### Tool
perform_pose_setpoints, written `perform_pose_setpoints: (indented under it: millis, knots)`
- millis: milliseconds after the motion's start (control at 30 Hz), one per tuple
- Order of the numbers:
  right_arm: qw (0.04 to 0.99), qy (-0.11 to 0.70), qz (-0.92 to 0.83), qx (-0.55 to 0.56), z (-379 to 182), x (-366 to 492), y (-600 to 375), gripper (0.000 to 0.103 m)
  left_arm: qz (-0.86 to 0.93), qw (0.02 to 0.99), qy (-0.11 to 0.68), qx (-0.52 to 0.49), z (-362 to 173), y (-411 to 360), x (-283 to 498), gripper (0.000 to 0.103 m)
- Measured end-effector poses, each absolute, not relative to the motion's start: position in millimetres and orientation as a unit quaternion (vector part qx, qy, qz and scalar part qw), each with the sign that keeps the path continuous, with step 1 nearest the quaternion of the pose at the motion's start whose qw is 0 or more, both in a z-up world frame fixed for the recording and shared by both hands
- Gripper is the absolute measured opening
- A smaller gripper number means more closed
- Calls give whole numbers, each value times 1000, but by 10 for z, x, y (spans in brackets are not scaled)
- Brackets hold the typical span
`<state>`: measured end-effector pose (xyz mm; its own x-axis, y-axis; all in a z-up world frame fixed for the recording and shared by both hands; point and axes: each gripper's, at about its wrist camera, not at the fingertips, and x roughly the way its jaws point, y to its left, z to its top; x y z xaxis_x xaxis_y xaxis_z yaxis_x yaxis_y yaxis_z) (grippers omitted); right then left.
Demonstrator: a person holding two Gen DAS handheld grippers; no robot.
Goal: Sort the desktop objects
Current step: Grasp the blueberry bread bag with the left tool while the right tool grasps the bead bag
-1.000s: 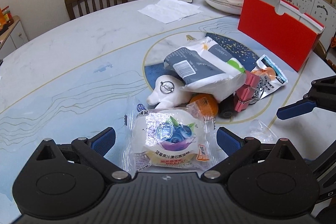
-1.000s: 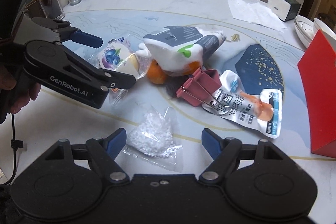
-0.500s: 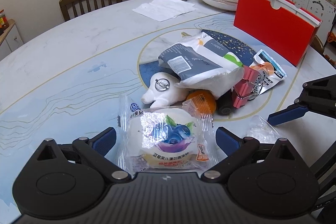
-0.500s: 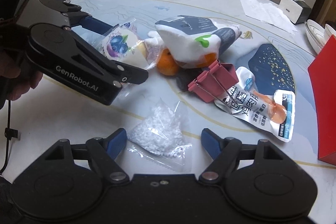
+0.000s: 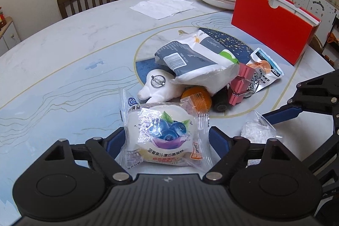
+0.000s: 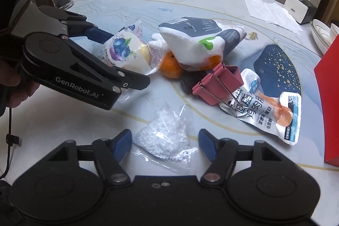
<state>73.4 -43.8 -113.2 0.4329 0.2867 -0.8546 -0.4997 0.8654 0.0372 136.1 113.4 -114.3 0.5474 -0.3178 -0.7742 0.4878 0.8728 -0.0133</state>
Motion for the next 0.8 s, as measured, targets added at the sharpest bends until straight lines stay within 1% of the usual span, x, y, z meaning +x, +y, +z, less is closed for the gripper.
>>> perform_pose_setpoints:
  millis: [100,267,367,400,433,467,633,800]
  knots:
    - [841,477,234,-107,-1128,736,-457,61,-229,874,417,97,-1132,1140,1357,80]
    - [843,474,234,-101,-1114,735,-487,49,-221,878,417,86,-1115,1154,1326,75]
    - [843,474,235,-97,-1106,728,-519,45,-216,880,416,78,-1090,1171,1302,71]
    - [843,474,234,-96,-1102,726,-532,45,-214,881,416,75,-1081,1180,1288,68]
    - [843,474,234,-94,-1099,719,-543,42,-212,881,416,72,-1072,1189,1275,63]
    - [843,475,235,-92,-1094,712,-555,40,-209,882,416,69,-1065,1197,1267,62]
    - [846,474,228,-92,-1080,678,-618,39,-200,884,418,57,-1065,1217,1226,57]
    - [849,470,225,-89,-1049,650,-682,38,-196,885,419,49,-1054,1207,1172,56]
